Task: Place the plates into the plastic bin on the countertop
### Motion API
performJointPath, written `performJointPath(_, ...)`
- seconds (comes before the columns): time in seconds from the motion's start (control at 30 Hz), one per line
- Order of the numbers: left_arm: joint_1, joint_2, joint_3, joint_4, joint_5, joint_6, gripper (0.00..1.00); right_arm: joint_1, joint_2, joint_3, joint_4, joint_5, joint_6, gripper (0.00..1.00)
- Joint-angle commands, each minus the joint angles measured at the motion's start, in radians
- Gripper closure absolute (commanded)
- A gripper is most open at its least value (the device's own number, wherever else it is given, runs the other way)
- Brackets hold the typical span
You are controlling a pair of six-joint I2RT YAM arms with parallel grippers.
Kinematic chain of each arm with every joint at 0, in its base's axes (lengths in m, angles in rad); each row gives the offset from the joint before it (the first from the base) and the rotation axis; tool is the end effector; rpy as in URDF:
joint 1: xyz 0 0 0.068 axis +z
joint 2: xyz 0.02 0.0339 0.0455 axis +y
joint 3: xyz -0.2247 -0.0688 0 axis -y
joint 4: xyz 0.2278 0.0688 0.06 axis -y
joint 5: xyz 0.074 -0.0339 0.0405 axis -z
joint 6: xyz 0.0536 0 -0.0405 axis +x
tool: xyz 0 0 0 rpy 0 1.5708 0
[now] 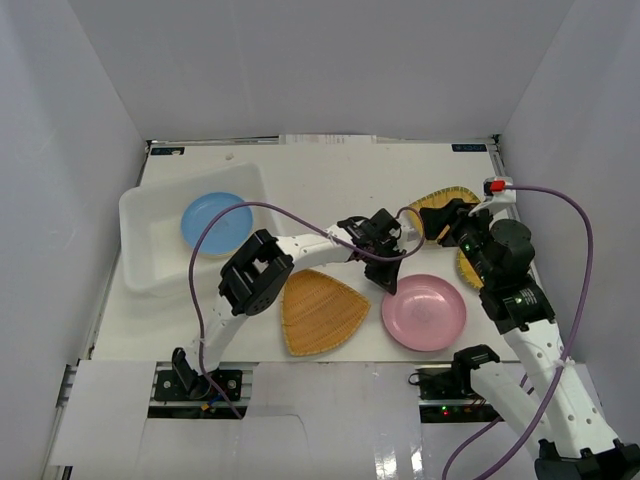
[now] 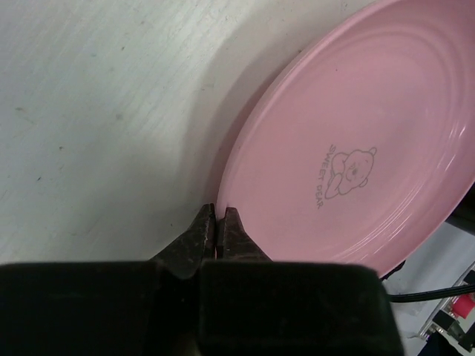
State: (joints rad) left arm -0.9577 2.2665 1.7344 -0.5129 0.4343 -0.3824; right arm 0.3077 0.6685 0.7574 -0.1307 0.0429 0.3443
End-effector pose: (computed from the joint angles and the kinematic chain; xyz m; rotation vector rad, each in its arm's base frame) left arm 0.2418 -0.3829 0.1161 0.9666 2.6733 -0.9650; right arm 0.1843 0.0562 0.3274 0.0635 1.6315 0.4682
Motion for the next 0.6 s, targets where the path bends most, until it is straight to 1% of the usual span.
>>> performJointPath(0.0,0.008,-0.174,-0.013,0.002,-0.008,-0.009,1.00,-0.004,-0.024,0.101,-0.003,-0.020,0.007,0.36)
performJointPath(0.07,0.023,-0.234,-0.018,0.011,0.015,-0.021,1.00,-0.004,-0.032,0.132,-0.021,-0.026,0.002,0.27)
performJointPath(0.1,0.031,-0.307,-0.028,0.014,0.017,-0.029,1.00,-0.004,-0.035,0.167,-0.046,-0.026,-0.005,0.25)
performJointPath(0.13,0.052,-0.347,-0.039,0.034,0.015,-0.042,1.00,-0.004,-0.044,0.183,-0.055,-0.021,-0.007,0.22)
performJointPath(0.2,0.091,-0.439,-0.071,0.063,0.021,-0.067,1.00,-0.004,-0.058,0.216,-0.064,-0.020,-0.010,0.19)
performJointPath(0.23,0.117,-0.529,-0.108,0.095,0.044,-0.082,1.00,-0.004,-0.064,0.226,-0.066,-0.026,-0.010,0.17)
performJointPath(0.27,0.179,-0.574,-0.131,0.114,0.059,-0.117,1.00,-0.004,-0.072,0.233,-0.067,-0.032,-0.013,0.14)
performJointPath(0.3,0.215,-0.622,-0.157,0.132,0.072,-0.134,1.00,-0.004,-0.072,0.252,-0.072,-0.041,-0.013,0.14)
performJointPath(0.33,0.297,-0.710,-0.214,0.152,0.069,-0.150,1.00,-0.004,-0.066,0.260,-0.084,-0.075,-0.011,0.11)
performJointPath(0.4,0.402,-0.790,-0.274,0.149,0.055,-0.183,1.00,-0.004,-0.058,0.267,-0.093,-0.110,-0.010,0.11)
performJointPath(0.43,0.515,-0.865,-0.309,0.136,0.037,-0.191,1.00,-0.004,-0.052,0.260,-0.095,-0.141,-0.008,0.11)
performJointPath(0.5,0.633,-0.932,-0.404,0.102,0.001,-0.203,1.00,-0.004,-0.047,0.246,-0.093,-0.170,-0.007,0.11)
performJointPath(0.53,0.763,-0.962,-0.439,0.100,0.004,-0.208,1.00,-0.002,-0.040,0.223,-0.092,-0.188,-0.004,0.11)
performJointPath(0.57,0.827,-1.025,-0.505,0.099,-0.003,-0.211,1.00,-0.002,-0.037,0.211,-0.081,-0.210,0.005,0.11)
